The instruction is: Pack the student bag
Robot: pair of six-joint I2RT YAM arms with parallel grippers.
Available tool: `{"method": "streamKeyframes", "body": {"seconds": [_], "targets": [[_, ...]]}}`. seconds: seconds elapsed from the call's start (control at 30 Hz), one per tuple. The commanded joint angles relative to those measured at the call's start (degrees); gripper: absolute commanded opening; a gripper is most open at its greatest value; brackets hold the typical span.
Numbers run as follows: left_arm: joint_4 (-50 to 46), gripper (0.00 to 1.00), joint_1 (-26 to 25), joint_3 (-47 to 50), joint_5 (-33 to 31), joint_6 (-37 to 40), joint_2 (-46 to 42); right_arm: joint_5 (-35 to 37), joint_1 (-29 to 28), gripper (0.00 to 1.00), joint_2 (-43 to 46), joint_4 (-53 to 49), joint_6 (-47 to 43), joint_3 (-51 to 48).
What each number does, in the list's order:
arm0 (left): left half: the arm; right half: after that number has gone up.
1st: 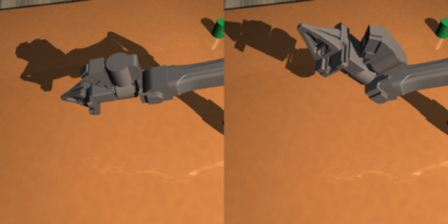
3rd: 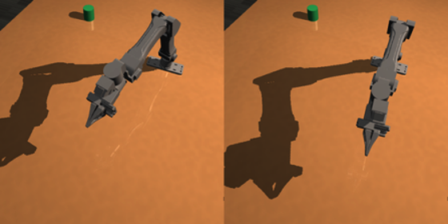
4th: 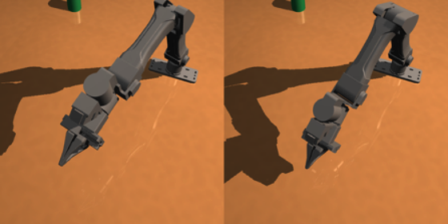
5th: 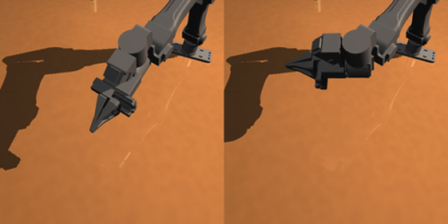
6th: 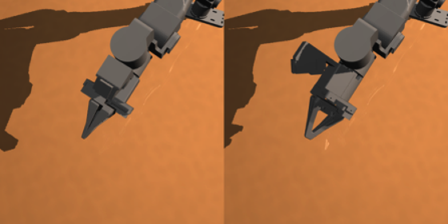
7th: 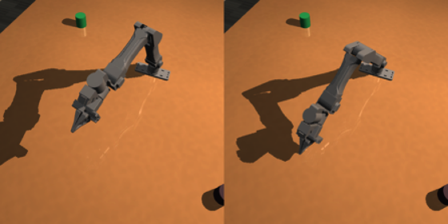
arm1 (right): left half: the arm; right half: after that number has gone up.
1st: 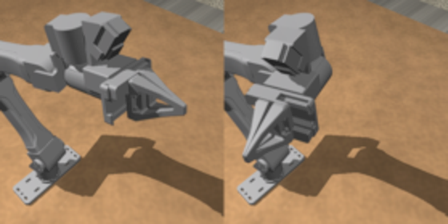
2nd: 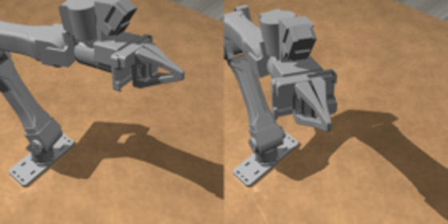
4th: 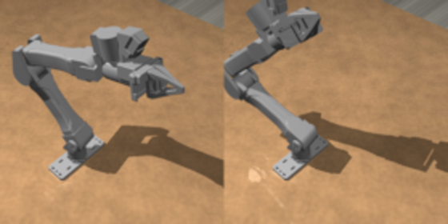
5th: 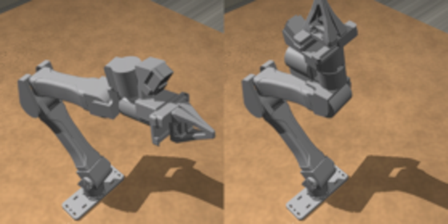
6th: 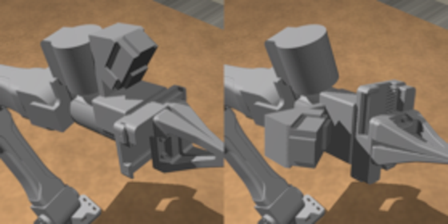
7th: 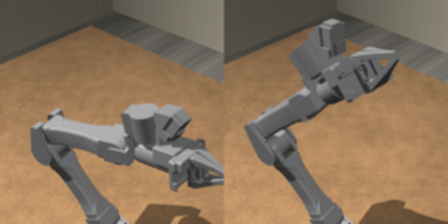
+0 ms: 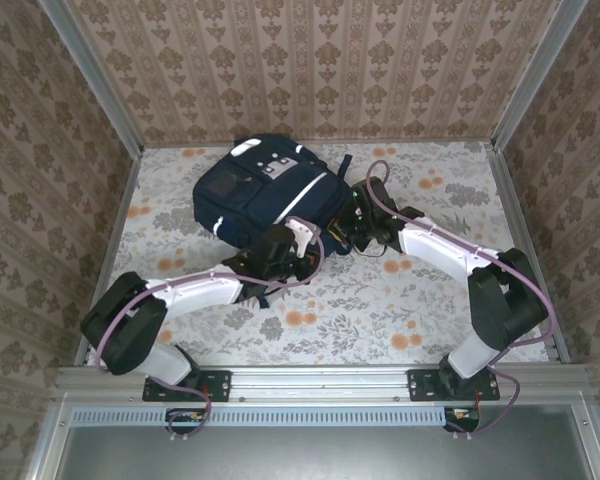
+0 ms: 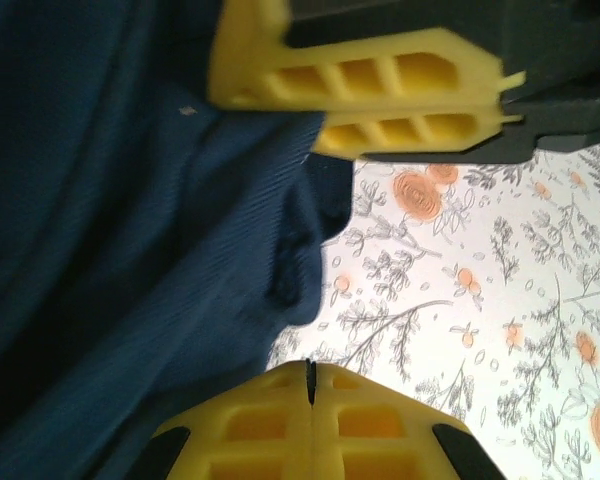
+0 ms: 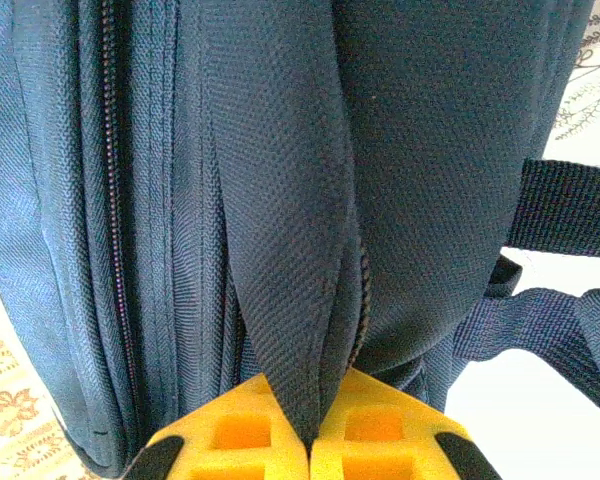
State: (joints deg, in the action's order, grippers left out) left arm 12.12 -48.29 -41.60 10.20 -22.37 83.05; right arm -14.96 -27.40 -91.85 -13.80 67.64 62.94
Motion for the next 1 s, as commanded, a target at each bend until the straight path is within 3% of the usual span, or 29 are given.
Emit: {"method": "streamKeyframes", "body": {"seconds": [0.0,0.07,0.17,0.27,0.33,0.43,0.53,0.67,0.77,0.87,0.97], "targets": [[-5.8,0.09,3.5,3.2,-2.5,-2.6,-7.1,-3.5,2.6,0.0,4.8,0.2,-3.2,-1.1],[-11.0,0.32,7.8,3.8,-4.4,-5.3,-11.5,-4.6,4.1,0.0,6.6,-1.6,-4.4,0.3],[-20.1,0.56,14.8,2.8,-7.8,-9.8,-17.3,-5.0,5.2,0.0,9.1,-5.8,-7.2,3.4],[-26.0,0.66,25.1,0.1,-2.9,-14.8,-18.8,-8.7,7.0,0.0,9.5,-7.8,-8.8,4.9],[-28.7,0.69,28.7,-2.1,-3.1,-19.8,-17.4,-11.5,8.1,0.0,8.5,-9.7,-10.2,6.1],[-31.8,0.72,32.0,-7.3,2.1,-26.9,-10.6,-14.9,9.6,0.0,7.5,-9.5,-11.4,6.2],[-32.4,0.74,31.5,-11.9,6.0,-27.8,-4.3,-19.0,11.6,0.0,5.9,-8.8,-11.8,6.4],[-30.9,0.73,29.5,-12.1,7.6,-29.3,-2.2,-21.0,13.2,0.0,5.8,-7.3,-10.5,6.1],[-29.4,0.71,23.9,-10.7,5.1,-20.8,-5.7,-21.6,13.2,0.0,6.5,-6.6,-9.7,6.7],[-25.4,0.7,16.3,-5.7,-2.4,-9.7,-12.5,-22.2,13.2,0.0,7.2,-6.0,-8.3,8.4],[-17.1,0.66,15.0,1.7,-1.9,-6.9,-18.3,-23.2,13.2,0.0,7.4,-6.7,-6.5,11.2]]}}
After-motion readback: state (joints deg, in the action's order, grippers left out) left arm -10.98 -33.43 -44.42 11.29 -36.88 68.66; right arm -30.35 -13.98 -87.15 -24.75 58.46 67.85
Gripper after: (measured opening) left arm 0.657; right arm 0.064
